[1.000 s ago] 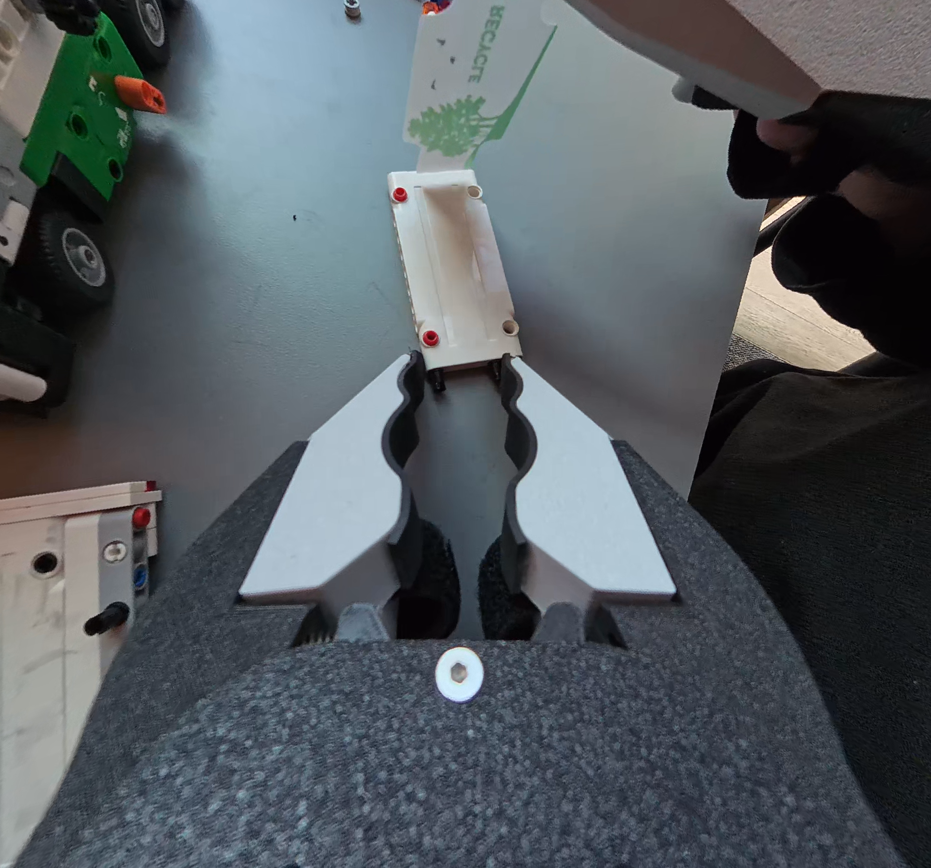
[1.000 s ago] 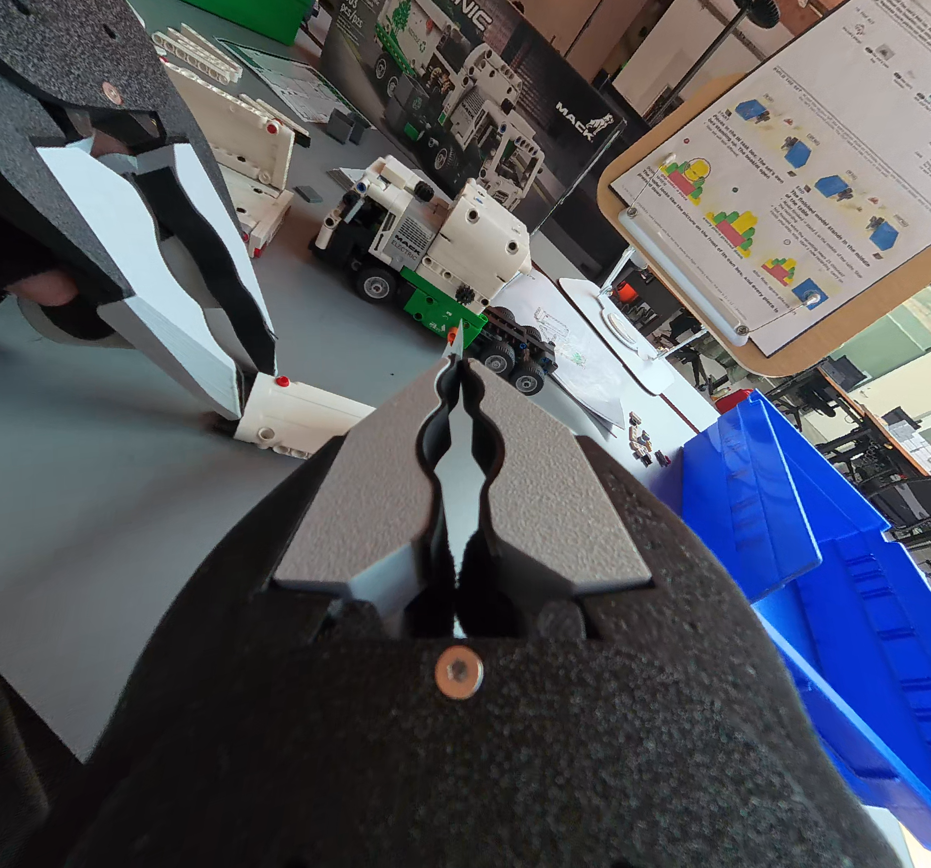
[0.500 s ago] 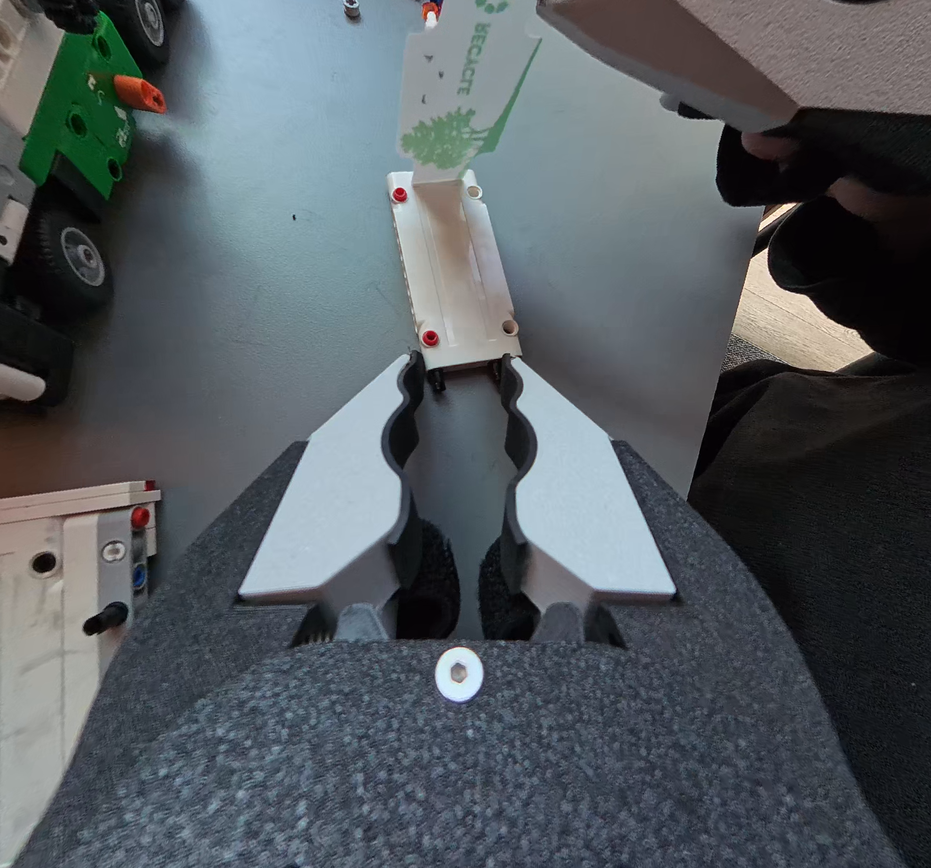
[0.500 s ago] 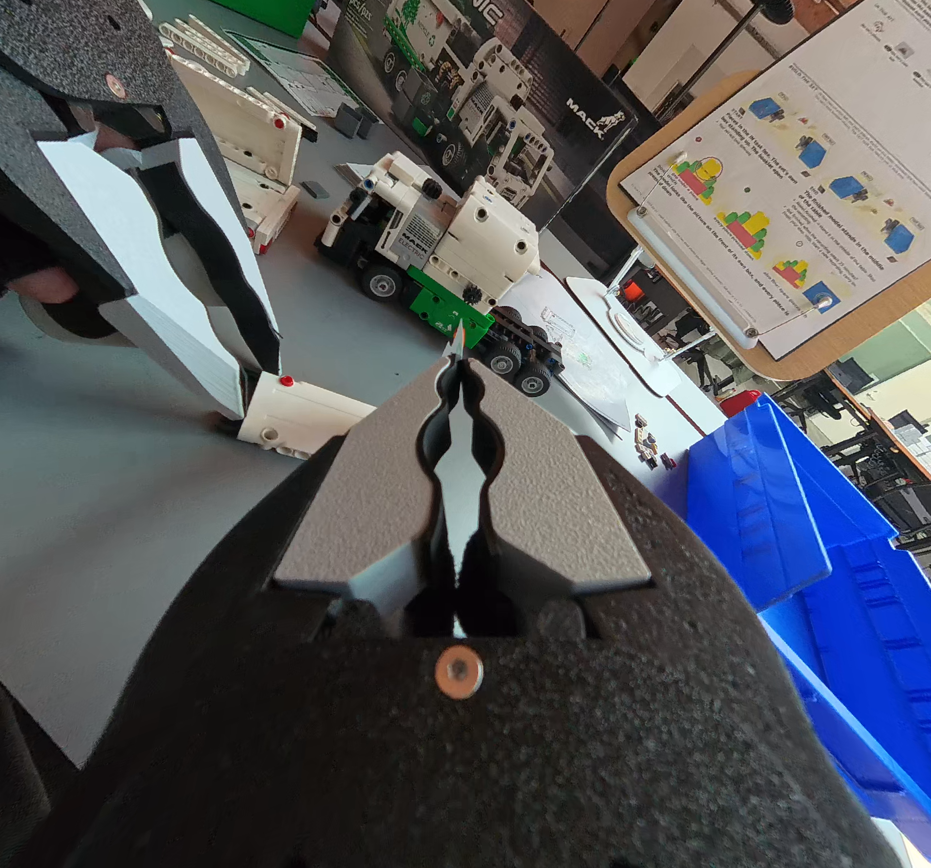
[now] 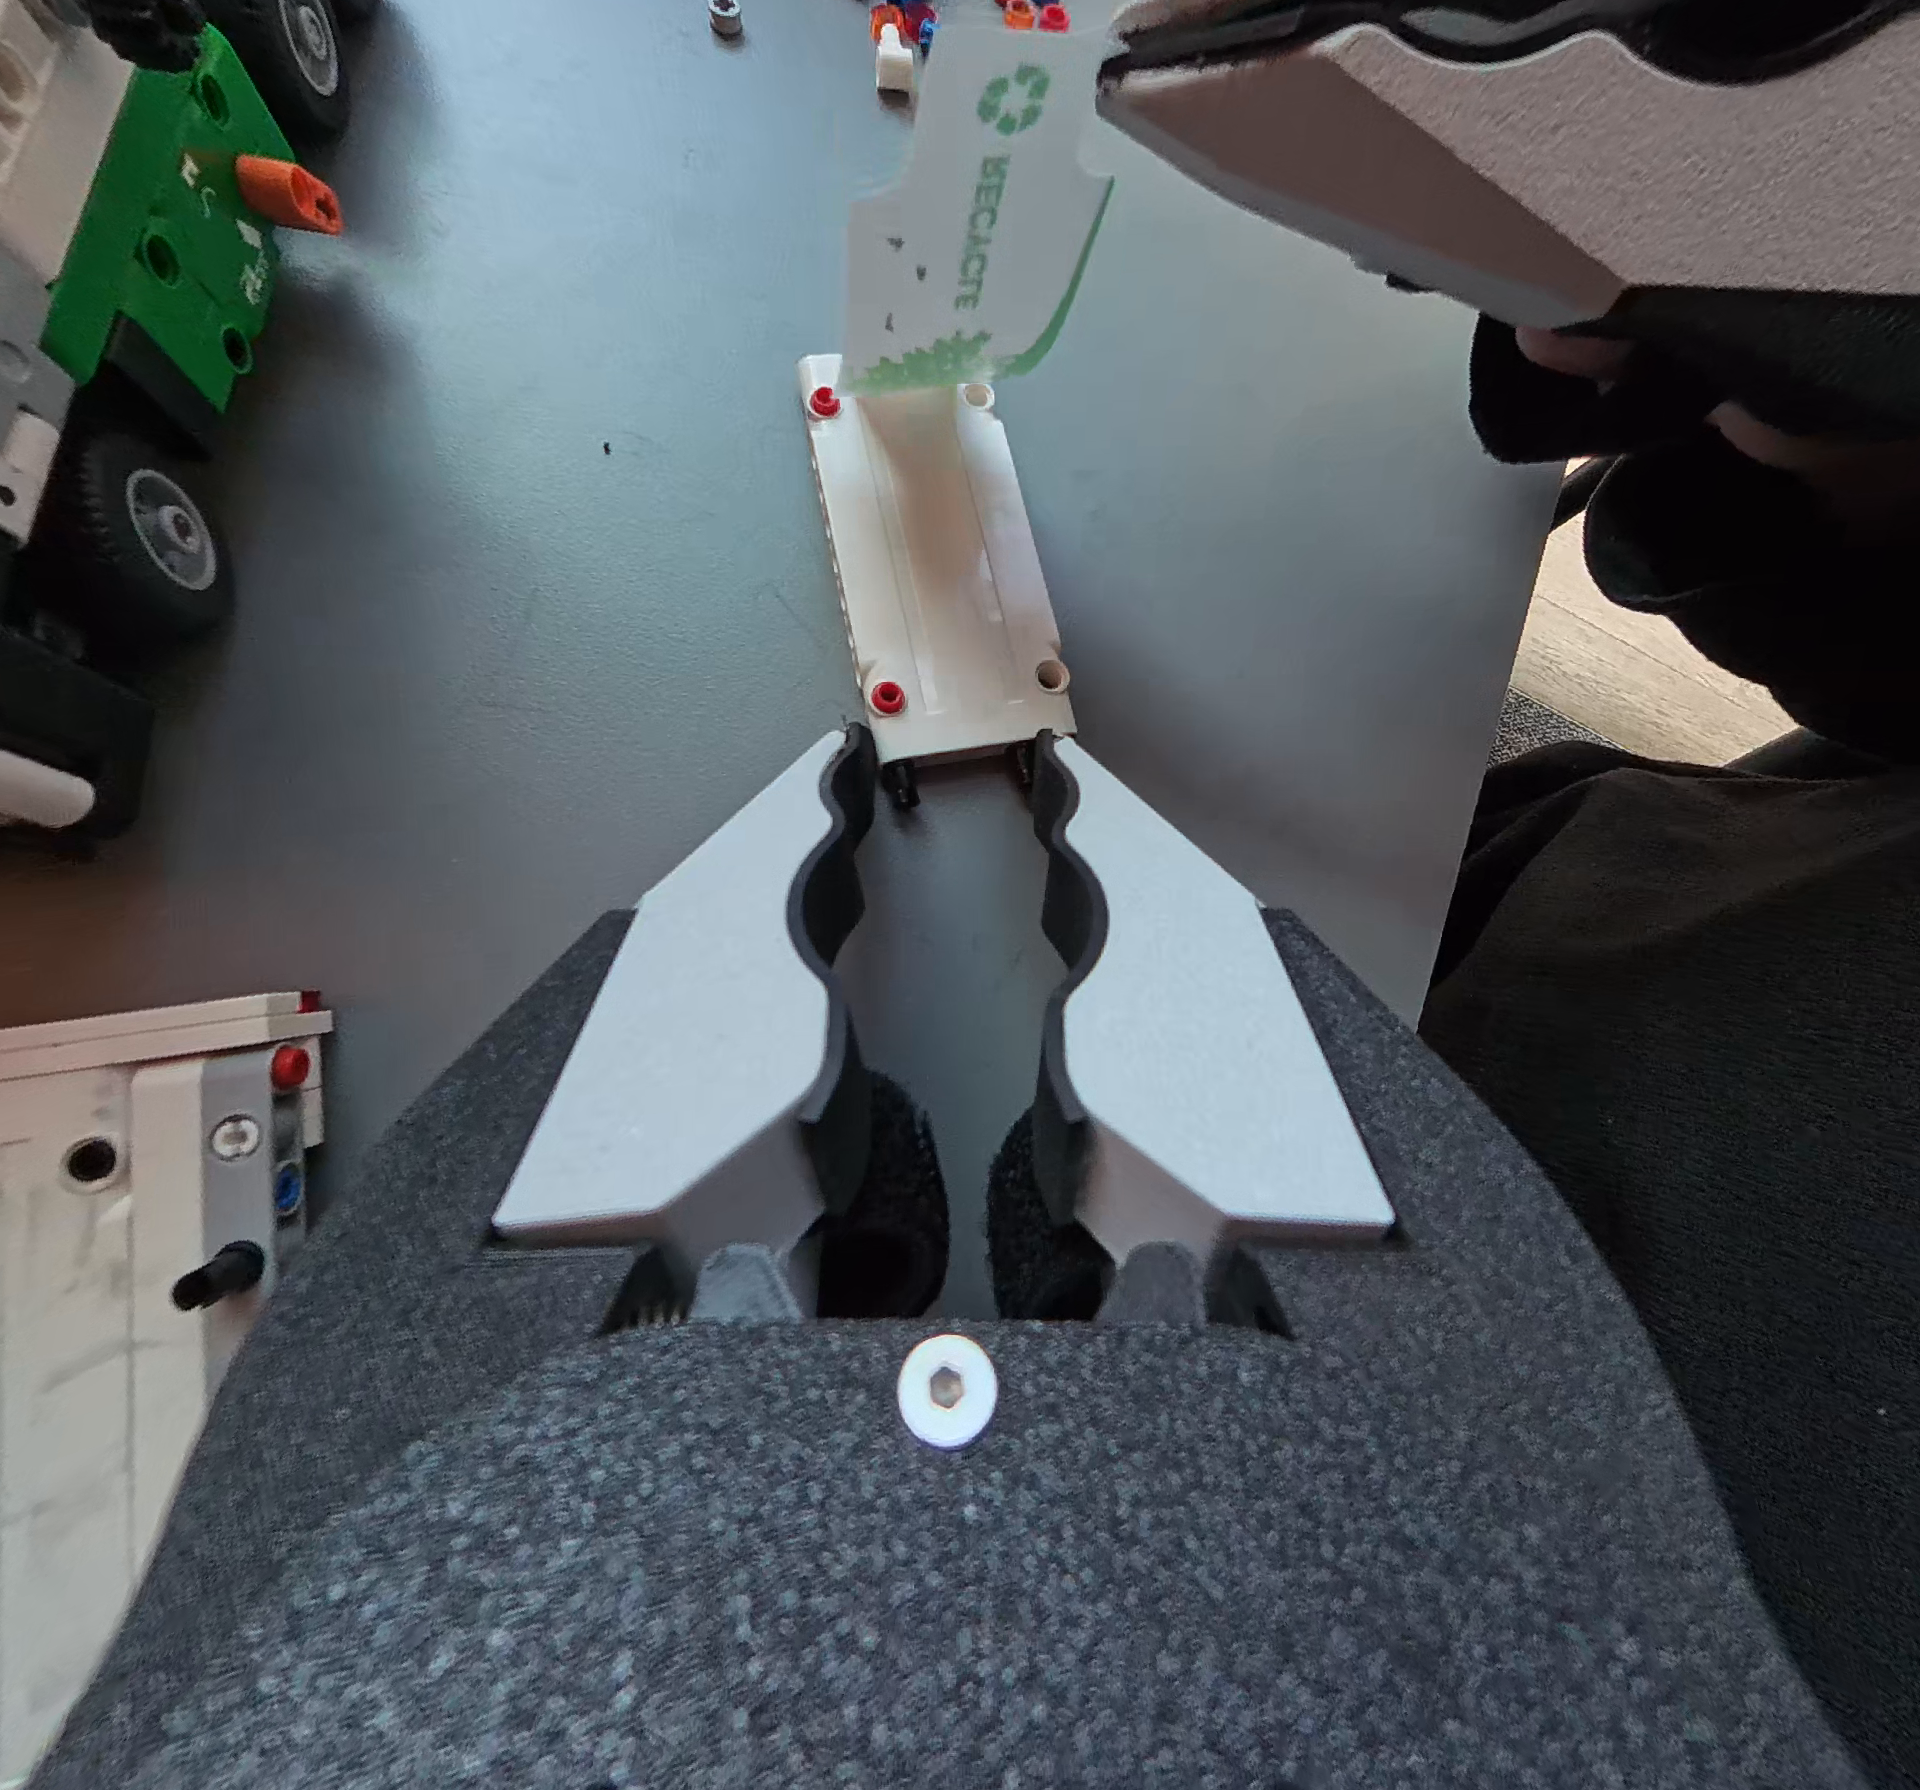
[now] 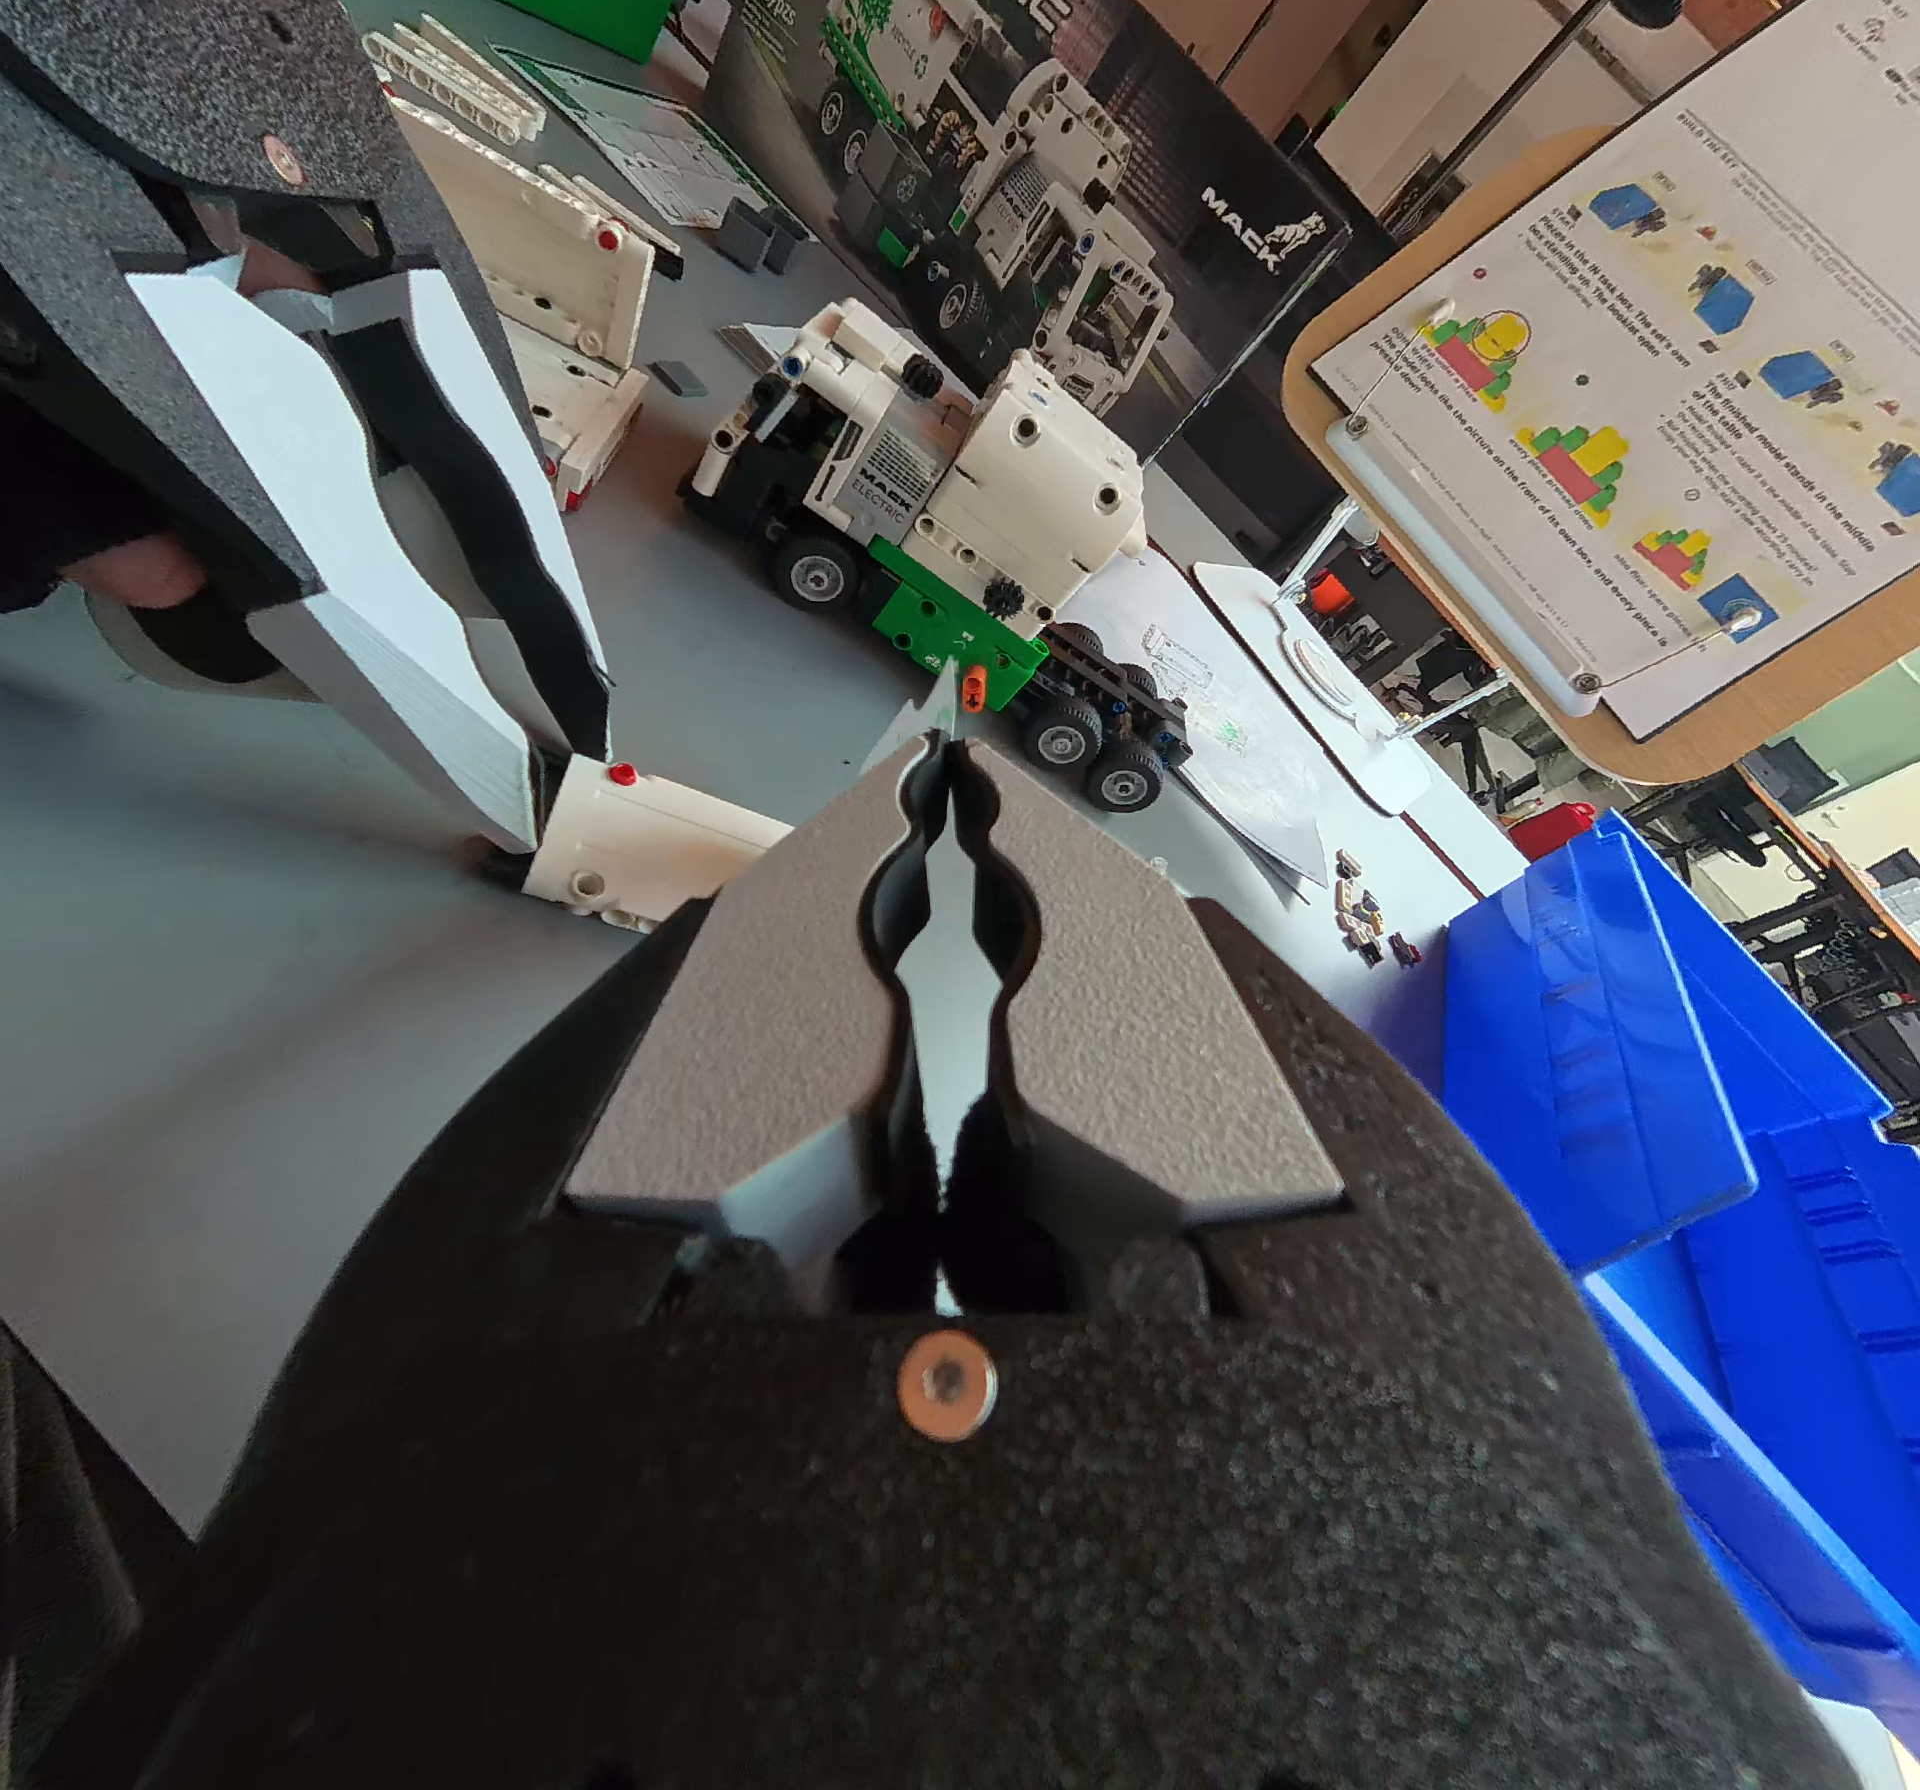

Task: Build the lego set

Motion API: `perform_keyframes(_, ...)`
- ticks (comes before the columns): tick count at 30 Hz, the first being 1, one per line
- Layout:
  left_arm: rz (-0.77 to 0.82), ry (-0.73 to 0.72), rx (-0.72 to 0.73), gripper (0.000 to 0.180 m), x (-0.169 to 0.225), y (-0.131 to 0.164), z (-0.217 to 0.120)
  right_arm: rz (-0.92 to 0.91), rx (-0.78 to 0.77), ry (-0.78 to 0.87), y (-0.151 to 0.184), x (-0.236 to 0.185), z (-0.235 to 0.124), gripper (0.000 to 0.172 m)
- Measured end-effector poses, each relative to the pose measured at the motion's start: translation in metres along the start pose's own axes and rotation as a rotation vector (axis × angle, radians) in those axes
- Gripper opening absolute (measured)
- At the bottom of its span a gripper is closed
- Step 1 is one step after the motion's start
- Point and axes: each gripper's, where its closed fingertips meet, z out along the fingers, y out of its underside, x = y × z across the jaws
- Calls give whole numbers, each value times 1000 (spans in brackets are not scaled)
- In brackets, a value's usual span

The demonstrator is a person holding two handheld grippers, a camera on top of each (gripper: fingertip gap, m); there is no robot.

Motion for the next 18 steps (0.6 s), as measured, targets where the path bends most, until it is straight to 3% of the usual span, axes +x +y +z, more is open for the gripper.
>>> perform_keyframes(18,2,-1,0,29,0,0,0,-5,-21,-59,2,-20,4,0)
